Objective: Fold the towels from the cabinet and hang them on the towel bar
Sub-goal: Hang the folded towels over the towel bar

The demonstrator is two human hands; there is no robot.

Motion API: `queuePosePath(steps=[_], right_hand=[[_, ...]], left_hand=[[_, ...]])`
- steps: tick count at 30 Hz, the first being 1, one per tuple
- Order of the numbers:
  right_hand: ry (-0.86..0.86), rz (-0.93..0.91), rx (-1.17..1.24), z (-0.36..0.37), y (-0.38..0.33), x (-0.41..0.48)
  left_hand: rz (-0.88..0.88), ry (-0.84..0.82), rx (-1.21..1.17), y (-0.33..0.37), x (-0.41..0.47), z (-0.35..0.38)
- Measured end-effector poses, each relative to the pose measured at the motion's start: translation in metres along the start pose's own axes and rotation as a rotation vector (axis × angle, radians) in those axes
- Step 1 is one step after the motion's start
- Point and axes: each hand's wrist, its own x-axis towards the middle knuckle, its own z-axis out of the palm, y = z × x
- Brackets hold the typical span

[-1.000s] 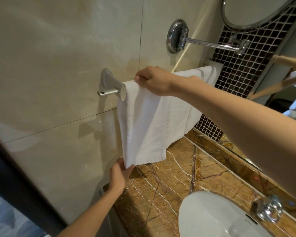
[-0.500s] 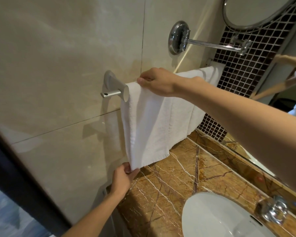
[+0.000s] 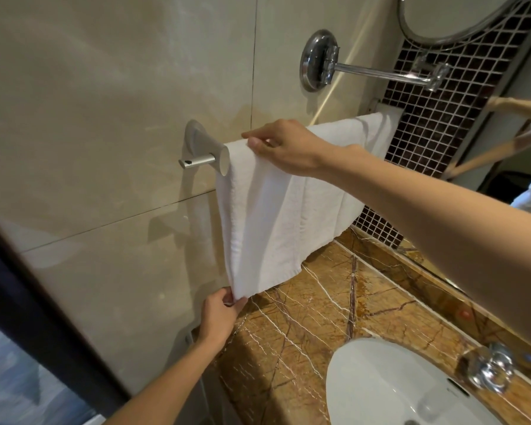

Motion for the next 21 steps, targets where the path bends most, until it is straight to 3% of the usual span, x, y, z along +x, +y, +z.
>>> queuePosePath(steps=[15,21], right_hand=[[0.154,-0.066,-0.053,0.012,0.003,-0.010],[0.121,-0.050,-0.054,0.008,0.001,-0.011]], left_hand=[[0.006,0.007,0.030,-0.005,0.009,0.008],[-0.009,0.055,0.102,-0.009,0.020,0.007]])
